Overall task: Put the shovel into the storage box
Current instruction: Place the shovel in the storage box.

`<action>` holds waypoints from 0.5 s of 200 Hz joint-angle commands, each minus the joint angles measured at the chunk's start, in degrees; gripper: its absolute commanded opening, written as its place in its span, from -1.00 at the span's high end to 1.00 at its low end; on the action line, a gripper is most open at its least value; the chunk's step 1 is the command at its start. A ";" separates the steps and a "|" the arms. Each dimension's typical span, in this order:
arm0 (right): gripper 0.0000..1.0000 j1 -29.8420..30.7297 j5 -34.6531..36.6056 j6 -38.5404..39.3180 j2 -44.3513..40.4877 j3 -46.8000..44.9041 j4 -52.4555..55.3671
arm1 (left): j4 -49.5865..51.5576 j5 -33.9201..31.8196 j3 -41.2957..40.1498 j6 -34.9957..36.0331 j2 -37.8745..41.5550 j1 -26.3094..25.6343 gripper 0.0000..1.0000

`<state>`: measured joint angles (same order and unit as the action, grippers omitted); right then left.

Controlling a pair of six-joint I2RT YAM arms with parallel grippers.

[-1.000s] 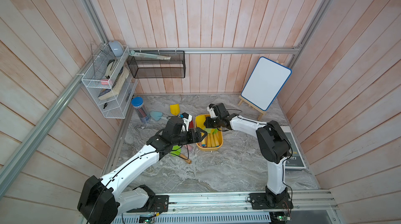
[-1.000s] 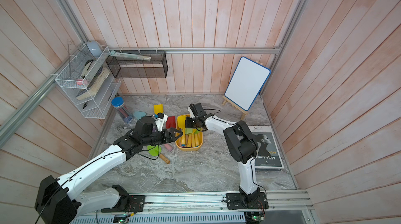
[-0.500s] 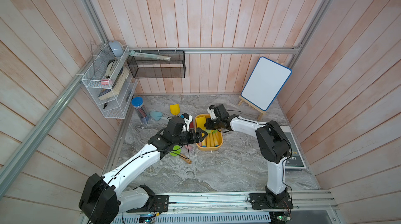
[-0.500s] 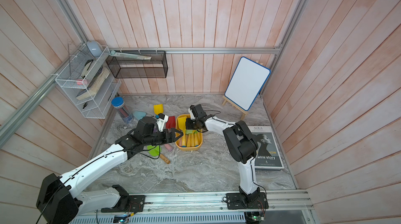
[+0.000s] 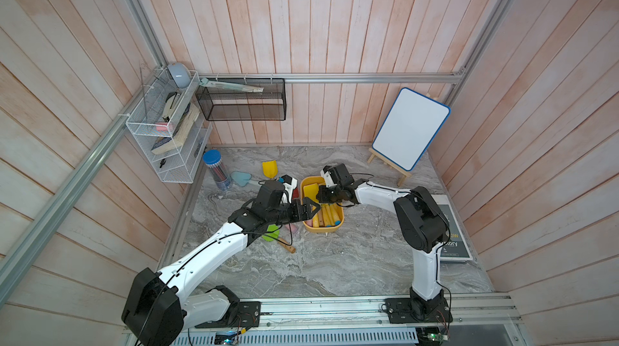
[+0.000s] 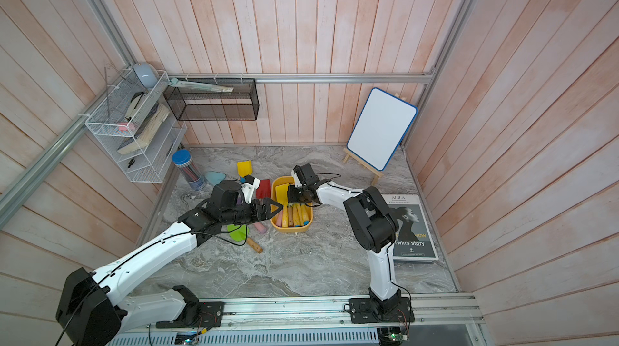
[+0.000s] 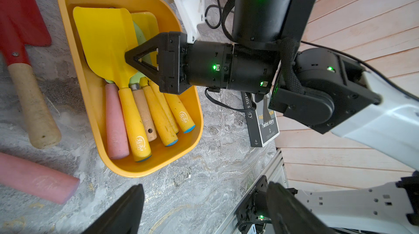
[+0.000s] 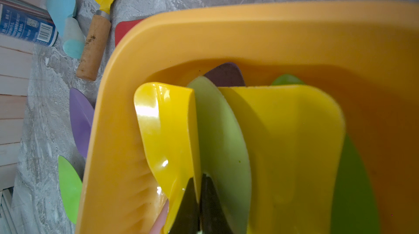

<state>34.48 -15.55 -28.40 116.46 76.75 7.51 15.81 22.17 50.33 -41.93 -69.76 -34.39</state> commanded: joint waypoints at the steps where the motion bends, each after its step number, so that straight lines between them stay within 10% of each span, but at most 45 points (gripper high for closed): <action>1: 0.77 0.41 1.76 0.54 0.56 -0.99 3.13 | 0.68 -0.49 -0.32 -0.60 -0.62 0.29 -0.80; 100: 0.24 0.44 4.39 1.41 -3.44 1.09 7.34 | 5.72 -4.15 0.24 -2.52 -0.48 0.29 -0.80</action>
<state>34.81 -13.96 -27.99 115.50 76.66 10.46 19.20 20.21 50.35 -43.57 -70.50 -34.39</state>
